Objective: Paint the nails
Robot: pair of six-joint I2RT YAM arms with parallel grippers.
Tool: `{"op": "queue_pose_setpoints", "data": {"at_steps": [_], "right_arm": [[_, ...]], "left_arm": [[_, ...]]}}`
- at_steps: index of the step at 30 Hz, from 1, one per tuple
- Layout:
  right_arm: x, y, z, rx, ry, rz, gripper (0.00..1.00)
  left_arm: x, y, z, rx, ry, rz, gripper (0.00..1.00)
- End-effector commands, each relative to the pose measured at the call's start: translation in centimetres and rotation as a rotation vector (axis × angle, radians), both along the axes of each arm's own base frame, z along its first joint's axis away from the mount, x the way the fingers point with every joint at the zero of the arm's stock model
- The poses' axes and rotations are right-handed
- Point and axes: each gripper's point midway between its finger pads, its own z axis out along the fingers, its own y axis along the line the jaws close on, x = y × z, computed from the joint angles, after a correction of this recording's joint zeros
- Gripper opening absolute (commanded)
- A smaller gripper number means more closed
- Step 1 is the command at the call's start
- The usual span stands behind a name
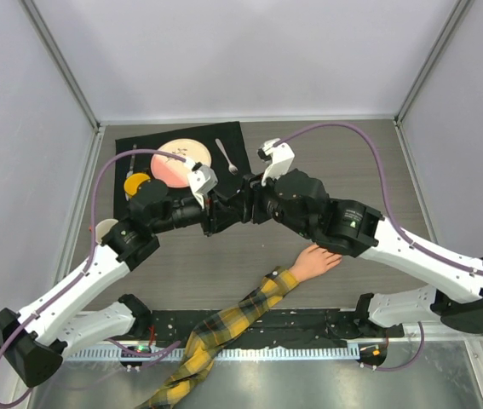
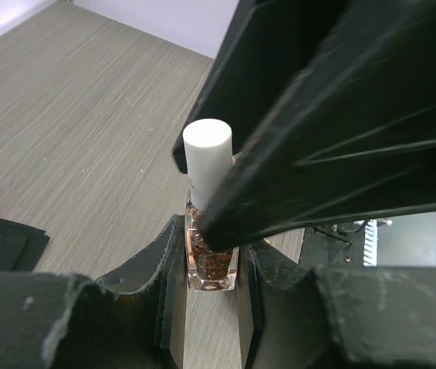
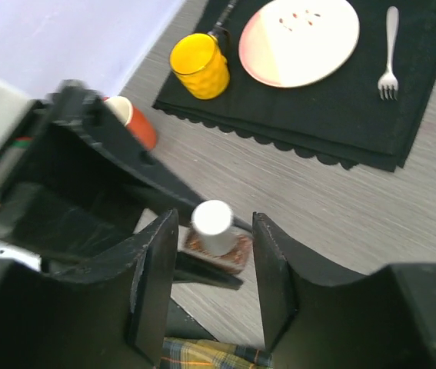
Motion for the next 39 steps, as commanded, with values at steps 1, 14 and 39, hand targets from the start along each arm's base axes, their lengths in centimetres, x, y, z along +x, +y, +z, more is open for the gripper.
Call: {"op": "queue_pose_setpoints", "data": {"at_steps": [1, 14, 39], "right_arm": [[0.6, -0.6, 1.8, 0.044, -0.009, -0.07, 0.47], [-9.8, 1.4, 0.5, 0.144, -0.11, 0.732, 0.01], [-2.2, -2.0, 2.8, 0.039, 0.083, 0.125, 0.55]], "left_arm": [[-0.2, 0.4, 2.5, -0.059, -0.078, 0.012, 0.0], [-10.2, -0.3, 5.4, -0.216, -0.032, -0.567, 0.0], [-2.9, -0.8, 2.2, -0.061, -0.026, -0.178, 0.0]]}}
